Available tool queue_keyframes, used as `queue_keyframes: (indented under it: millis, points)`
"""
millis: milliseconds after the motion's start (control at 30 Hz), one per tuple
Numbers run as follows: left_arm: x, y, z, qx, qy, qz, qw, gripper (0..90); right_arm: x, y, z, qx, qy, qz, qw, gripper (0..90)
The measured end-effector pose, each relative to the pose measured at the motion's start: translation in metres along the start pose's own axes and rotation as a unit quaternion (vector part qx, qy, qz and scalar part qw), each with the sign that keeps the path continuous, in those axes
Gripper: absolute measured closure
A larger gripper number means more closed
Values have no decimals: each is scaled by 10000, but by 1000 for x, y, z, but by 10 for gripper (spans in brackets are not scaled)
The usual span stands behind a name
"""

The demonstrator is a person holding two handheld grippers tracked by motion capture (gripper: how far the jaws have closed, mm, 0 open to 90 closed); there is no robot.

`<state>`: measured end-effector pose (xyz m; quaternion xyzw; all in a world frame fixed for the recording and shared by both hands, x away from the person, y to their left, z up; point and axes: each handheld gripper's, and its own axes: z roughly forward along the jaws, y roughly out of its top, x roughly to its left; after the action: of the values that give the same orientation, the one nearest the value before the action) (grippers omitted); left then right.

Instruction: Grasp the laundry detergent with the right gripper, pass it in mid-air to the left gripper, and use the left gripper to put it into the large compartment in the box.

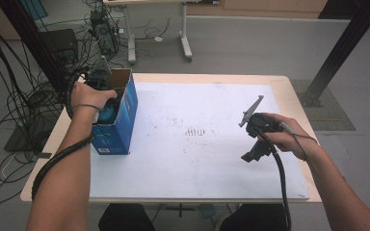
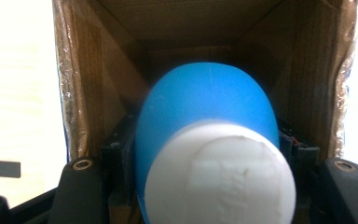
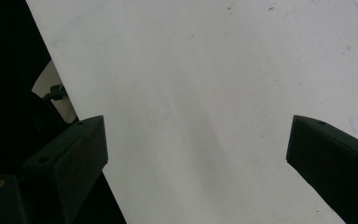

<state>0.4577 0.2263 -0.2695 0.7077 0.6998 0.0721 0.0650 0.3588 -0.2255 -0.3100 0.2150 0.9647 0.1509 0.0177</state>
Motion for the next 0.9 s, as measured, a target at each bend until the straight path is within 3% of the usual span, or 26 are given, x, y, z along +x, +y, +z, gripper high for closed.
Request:
queue_keyframes:
  millis: [900]
  points:
    - [-1,0,0,22,23,-40,10000,375,2,2,-3,2,-3,-54,10000,54]
